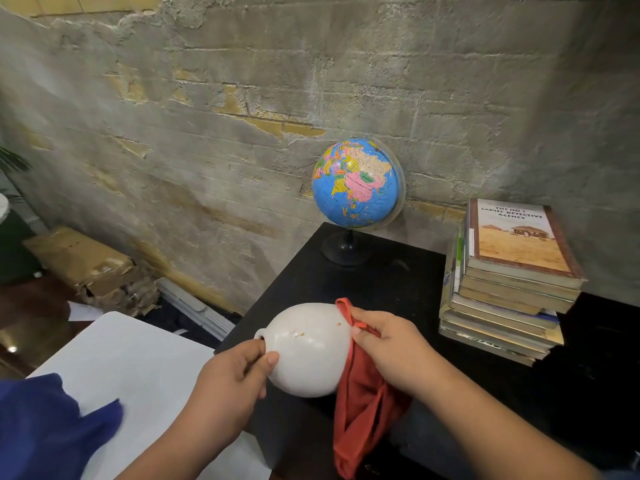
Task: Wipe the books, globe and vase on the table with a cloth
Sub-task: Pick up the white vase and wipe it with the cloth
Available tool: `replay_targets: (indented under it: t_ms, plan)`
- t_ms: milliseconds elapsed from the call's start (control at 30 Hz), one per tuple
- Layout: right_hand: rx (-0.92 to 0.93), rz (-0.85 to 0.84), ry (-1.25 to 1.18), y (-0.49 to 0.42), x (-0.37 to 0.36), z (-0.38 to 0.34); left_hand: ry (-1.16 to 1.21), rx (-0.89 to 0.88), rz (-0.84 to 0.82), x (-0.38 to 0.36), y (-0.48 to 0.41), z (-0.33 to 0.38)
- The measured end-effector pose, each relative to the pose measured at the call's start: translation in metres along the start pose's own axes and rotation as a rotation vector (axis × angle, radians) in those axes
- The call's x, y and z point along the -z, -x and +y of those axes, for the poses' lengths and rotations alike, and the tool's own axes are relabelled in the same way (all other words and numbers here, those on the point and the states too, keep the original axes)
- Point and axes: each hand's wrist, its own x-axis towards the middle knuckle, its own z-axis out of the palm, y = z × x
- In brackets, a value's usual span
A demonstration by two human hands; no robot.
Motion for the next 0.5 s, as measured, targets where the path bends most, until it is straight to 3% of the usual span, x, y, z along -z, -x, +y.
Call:
replay_targets:
  t_ms: [100,233,400,500]
  plan:
    - [0.006,0.021,0.188,0.002,-0.001,-0.007,-0.022,-0.034,0.014,-0.001,0.0,0.006]
    - [0.11,-0.03,0.074,0.011,-0.009,-0.018,-0.029,-0.038,0.027,0.0,0.0,0.012]
    - [0.011,0.051,0.195,0.014,-0.003,-0.025,-0.01,-0.04,-0.002,-0.002,0.001,0.019]
    - [0.142,0.04,0.141,0.026,-0.009,-0.044,-0.03,-0.063,-0.015,-0.003,0.001,0.026]
